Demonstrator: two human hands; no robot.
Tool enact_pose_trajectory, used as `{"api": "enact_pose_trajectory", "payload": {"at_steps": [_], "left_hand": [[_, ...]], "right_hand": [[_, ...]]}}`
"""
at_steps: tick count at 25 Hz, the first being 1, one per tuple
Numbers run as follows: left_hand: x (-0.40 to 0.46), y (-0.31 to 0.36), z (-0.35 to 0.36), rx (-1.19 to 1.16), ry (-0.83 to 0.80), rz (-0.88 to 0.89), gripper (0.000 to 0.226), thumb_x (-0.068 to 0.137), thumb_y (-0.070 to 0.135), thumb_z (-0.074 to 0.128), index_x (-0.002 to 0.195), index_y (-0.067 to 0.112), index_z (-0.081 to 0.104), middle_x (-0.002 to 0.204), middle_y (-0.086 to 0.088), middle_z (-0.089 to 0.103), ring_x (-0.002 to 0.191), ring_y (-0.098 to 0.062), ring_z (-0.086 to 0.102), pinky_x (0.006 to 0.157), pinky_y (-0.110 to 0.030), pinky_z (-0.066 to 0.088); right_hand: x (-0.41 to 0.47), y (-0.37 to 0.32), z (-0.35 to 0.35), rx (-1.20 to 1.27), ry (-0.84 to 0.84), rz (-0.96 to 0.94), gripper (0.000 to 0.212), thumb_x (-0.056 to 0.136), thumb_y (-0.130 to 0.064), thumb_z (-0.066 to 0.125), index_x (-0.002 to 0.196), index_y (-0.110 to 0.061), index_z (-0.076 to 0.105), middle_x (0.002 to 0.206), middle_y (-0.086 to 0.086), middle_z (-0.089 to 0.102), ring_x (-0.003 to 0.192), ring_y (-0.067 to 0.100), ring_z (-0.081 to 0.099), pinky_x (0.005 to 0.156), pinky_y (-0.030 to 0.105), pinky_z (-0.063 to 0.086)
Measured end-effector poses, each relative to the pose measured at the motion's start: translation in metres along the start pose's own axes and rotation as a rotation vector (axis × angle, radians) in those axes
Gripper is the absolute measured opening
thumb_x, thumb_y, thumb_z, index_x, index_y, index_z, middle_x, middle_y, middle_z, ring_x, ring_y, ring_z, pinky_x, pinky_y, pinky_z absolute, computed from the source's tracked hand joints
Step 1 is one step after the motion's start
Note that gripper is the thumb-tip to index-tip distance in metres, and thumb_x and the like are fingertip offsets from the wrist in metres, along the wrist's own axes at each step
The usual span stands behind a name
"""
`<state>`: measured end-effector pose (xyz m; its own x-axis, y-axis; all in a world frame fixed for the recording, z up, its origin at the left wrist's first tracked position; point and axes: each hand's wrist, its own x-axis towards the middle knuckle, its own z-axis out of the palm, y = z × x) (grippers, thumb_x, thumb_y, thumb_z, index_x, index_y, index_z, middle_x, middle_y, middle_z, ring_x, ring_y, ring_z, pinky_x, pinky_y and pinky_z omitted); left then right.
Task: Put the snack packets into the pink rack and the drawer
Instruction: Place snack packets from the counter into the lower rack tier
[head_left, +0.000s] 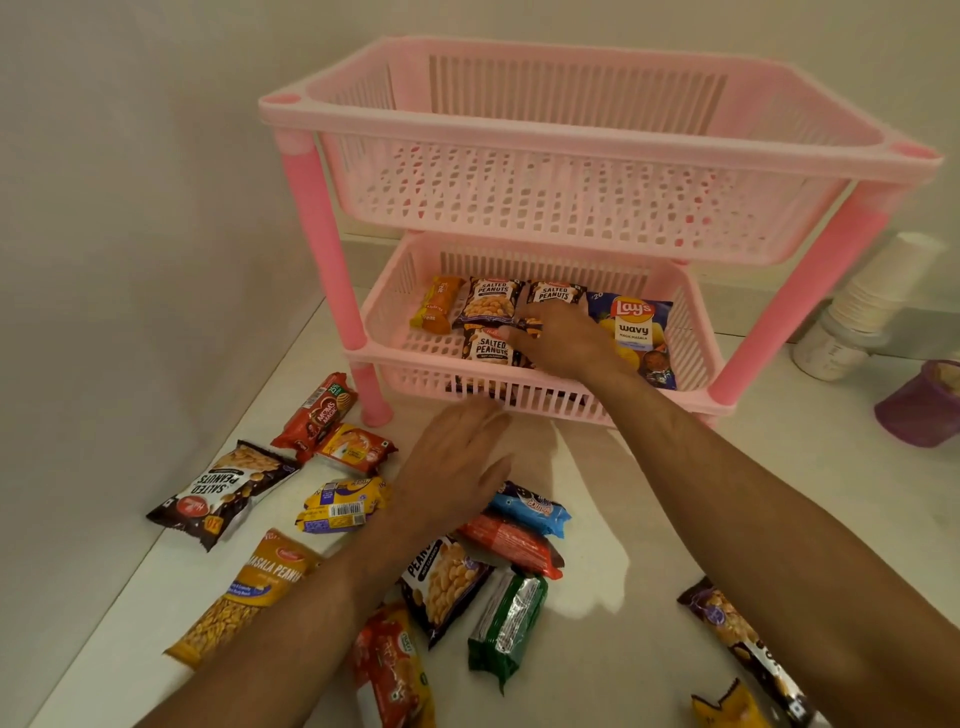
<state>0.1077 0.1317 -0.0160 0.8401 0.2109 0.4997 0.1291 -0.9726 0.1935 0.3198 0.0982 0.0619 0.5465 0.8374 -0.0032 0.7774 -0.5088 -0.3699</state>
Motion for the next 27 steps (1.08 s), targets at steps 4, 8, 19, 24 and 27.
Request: {"api": "enact_pose_trajectory", "payload": {"at_steps": [4, 8, 19, 24, 27], "left_hand": [[-0.004, 0.012, 0.009, -0.171, -0.505, 0.036, 0.034, 0.1, 0.032, 0.043, 0.12, 0.013, 0.062, 0.123, -0.004, 0.061, 0.112, -0.02, 0.054, 0.099, -0.035, 0.041], [0.011, 0.02, 0.022, -0.163, -0.806, -0.109, 0.033, 0.1, 0.036, 0.04, 0.12, 0.016, 0.058, 0.12, -0.007, 0.059, 0.11, -0.026, 0.054, 0.092, -0.041, 0.044], [0.014, 0.025, 0.022, -0.079, -0.698, -0.139, 0.047, 0.089, 0.044, 0.059, 0.127, 0.017, 0.052, 0.119, -0.005, 0.052, 0.105, -0.023, 0.053, 0.087, -0.038, 0.042], [0.002, 0.016, -0.016, -0.276, -0.445, -0.285, 0.043, 0.088, 0.048, 0.06, 0.12, 0.021, 0.054, 0.109, 0.004, 0.052, 0.094, -0.014, 0.054, 0.078, -0.033, 0.046], [0.007, -0.005, -0.054, -0.409, -0.298, -0.406, 0.034, 0.084, 0.054, 0.062, 0.105, 0.027, 0.061, 0.093, 0.011, 0.06, 0.077, -0.005, 0.057, 0.065, -0.023, 0.048]], "right_hand": [[-0.018, 0.004, 0.01, 0.012, -0.007, -0.034, 0.056, 0.096, -0.062, 0.035, 0.112, -0.021, 0.069, 0.109, 0.009, 0.069, 0.11, 0.035, 0.057, 0.092, 0.052, 0.046], [-0.029, 0.008, 0.017, 0.012, 0.133, -0.057, 0.059, 0.096, -0.062, 0.033, 0.097, -0.018, 0.072, 0.104, 0.017, 0.069, 0.115, 0.042, 0.053, 0.052, 0.03, 0.037], [-0.02, 0.009, 0.018, -0.002, 0.044, -0.037, 0.051, 0.097, -0.057, 0.034, 0.099, -0.019, 0.068, 0.089, 0.006, 0.066, 0.107, 0.034, 0.058, 0.097, 0.055, 0.039], [-0.018, 0.01, 0.018, 0.016, 0.043, -0.014, 0.05, 0.095, -0.057, 0.036, 0.106, -0.019, 0.066, 0.105, 0.009, 0.067, 0.114, 0.034, 0.053, 0.093, 0.046, 0.042], [-0.017, 0.007, 0.019, 0.01, 0.047, 0.018, 0.048, 0.094, -0.057, 0.037, 0.106, -0.021, 0.067, 0.107, 0.008, 0.067, 0.119, 0.035, 0.05, 0.085, 0.041, 0.043]]}}
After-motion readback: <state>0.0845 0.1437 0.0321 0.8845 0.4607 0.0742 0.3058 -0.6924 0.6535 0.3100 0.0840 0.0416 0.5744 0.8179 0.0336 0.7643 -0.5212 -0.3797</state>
